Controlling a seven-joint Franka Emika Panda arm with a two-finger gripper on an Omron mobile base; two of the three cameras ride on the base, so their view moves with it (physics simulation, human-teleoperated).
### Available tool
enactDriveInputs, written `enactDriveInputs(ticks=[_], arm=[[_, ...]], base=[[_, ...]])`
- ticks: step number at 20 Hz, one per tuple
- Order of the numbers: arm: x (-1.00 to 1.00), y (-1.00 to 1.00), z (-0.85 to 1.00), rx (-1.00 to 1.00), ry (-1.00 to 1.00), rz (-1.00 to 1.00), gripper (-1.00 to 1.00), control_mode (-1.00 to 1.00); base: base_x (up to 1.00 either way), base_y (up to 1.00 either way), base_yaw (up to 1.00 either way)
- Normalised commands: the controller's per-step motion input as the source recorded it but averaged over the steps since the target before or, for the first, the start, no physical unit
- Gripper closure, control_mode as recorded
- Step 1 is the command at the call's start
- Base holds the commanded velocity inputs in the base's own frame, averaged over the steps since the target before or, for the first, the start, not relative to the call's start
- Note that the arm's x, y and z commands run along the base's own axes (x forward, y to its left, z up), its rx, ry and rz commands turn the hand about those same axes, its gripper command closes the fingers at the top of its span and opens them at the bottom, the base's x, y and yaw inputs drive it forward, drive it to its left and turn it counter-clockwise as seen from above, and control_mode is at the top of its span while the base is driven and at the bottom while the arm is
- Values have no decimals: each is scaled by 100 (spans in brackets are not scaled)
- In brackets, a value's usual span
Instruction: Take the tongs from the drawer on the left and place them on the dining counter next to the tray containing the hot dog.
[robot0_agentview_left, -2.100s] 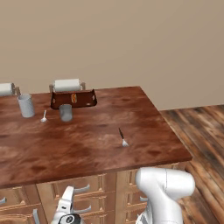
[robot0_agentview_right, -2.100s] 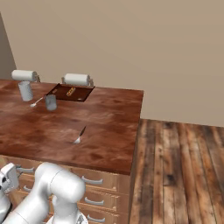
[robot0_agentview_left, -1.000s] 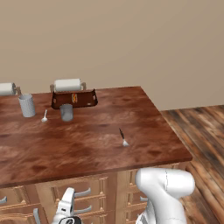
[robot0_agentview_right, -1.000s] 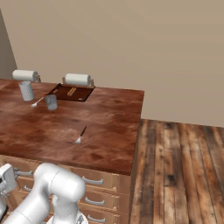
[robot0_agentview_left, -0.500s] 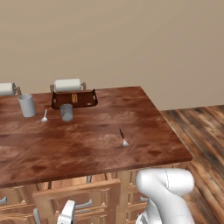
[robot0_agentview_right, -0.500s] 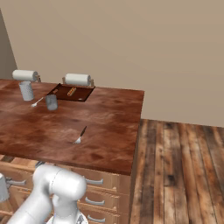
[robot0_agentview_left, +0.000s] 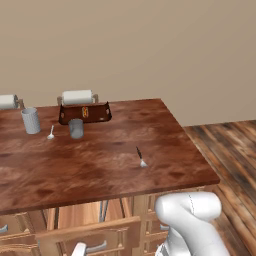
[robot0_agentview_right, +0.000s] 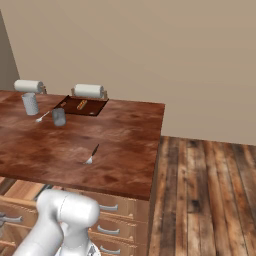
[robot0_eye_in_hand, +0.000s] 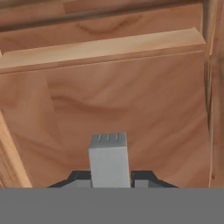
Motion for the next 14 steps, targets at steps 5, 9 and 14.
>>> enactDriveInputs(ticks=[5,9,14], arm=[[-42,0,-1,0,0,0,100,-100],[-42,0,-1,0,0,0,100,-100],[-34,0,-1,0,0,0,100,-100]], base=[[0,0,0],[0,0,0],[0,0,0]])
